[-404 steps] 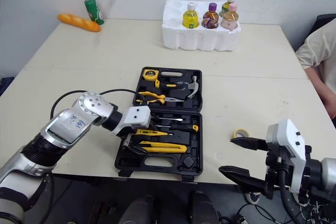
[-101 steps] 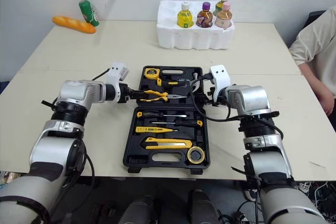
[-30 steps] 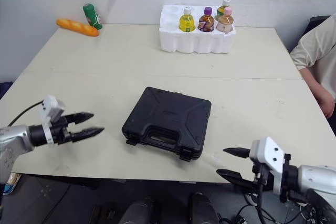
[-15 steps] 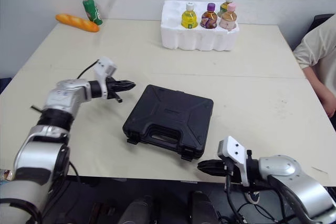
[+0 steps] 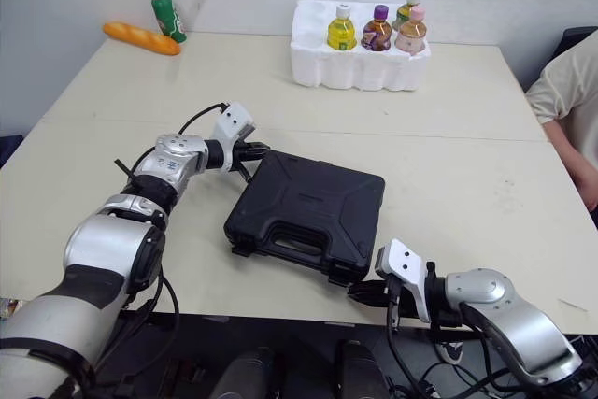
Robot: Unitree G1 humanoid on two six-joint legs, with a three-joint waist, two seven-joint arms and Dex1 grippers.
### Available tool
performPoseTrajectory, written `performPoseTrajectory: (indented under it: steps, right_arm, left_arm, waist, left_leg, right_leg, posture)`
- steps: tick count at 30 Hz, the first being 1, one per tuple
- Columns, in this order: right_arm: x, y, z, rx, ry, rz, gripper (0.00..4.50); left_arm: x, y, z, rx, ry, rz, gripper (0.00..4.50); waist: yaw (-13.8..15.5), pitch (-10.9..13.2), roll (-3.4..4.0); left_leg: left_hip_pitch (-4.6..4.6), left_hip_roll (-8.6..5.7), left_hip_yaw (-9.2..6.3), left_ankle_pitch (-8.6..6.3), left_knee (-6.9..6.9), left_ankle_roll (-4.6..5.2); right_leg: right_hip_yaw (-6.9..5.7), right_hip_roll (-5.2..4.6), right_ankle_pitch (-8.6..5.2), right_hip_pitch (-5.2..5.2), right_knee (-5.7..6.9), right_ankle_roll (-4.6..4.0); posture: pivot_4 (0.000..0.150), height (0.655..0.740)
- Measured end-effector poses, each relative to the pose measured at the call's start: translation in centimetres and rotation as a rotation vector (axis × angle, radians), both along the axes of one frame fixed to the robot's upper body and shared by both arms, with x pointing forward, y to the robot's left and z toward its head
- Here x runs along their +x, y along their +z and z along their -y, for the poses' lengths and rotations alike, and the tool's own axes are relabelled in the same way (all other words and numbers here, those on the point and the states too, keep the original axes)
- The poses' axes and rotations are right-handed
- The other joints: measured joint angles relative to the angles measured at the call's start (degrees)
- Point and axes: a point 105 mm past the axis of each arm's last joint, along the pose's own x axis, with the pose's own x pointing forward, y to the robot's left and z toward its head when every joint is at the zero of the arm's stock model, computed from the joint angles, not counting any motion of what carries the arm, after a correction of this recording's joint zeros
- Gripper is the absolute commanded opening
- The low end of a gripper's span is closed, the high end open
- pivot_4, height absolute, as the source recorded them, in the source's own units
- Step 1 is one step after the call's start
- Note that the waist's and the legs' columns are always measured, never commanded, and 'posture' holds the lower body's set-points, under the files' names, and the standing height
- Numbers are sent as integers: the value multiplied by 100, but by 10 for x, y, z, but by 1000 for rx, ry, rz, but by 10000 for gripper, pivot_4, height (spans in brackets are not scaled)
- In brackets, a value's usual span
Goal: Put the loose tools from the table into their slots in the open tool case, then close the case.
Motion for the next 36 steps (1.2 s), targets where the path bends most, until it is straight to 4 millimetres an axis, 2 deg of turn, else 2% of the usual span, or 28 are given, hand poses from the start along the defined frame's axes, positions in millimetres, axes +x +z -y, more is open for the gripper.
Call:
performPoseTrajectory:
  steps: [4,7,14,18,21,24,28,36]
  right_arm:
    - [4,-1,6,-29,12,-2,0]
    - [10,0,11,-65,59,-7,0]
    - [23,10,39,-185,58,-3,0]
    - [32,27,60,-241,12,34,0]
    - [36,39,69,-264,8,69,0]
    - [40,41,74,-285,8,89,0]
    - [48,43,77,-306,-8,118,0]
    - [52,41,69,-279,-21,144,0]
  left_arm:
    - [-8,2,4,-20,-88,-20,493]
    - [-14,3,-2,3,-153,-16,493]
    - [-32,-3,-11,42,-303,-24,493]
    - [-55,-12,-12,37,-463,-62,493]
    - [-75,-25,-7,35,-578,-105,493]
    - [-93,-33,-5,27,-641,-147,493]
    - [-110,-29,-5,33,-671,-155,493]
    - [-121,-23,-4,16,-657,-158,493]
  waist:
    - [-6,1,1]
    - [-14,1,2]
    - [0,2,3]
    - [-2,7,18]
    - [-14,7,19]
    - [-44,10,20]
    - [-101,12,25]
    - [-153,13,27]
  left_leg:
    - [-12,2,0,-15,33,12]
    - [-13,0,9,-22,42,22]
    - [-14,-9,16,-30,49,36]
    - [-13,-15,28,-36,52,47]
    - [-13,-14,31,-38,52,46]
    - [-12,-8,31,-37,53,43]
    - [-3,-8,33,-34,54,39]
    - [-3,-7,31,-34,54,39]
  right_leg:
    - [-34,-12,0,0,2,1]
    - [-49,-22,3,1,2,5]
    - [-120,-85,3,4,3,4]
    - [-136,-105,4,5,2,5]
    - [-144,-106,4,6,1,5]
    - [-141,-100,4,6,4,5]
    - [-134,-100,3,5,3,5]
    - [-132,-103,3,6,3,4]
  posture:
    - [1500,7367]
    - [1500,7367]
    - [1500,7367]
    - [1500,7367]
    - [1500,7367]
    - [1500,7367]
    - [1500,7367]
    - [1500,7367]
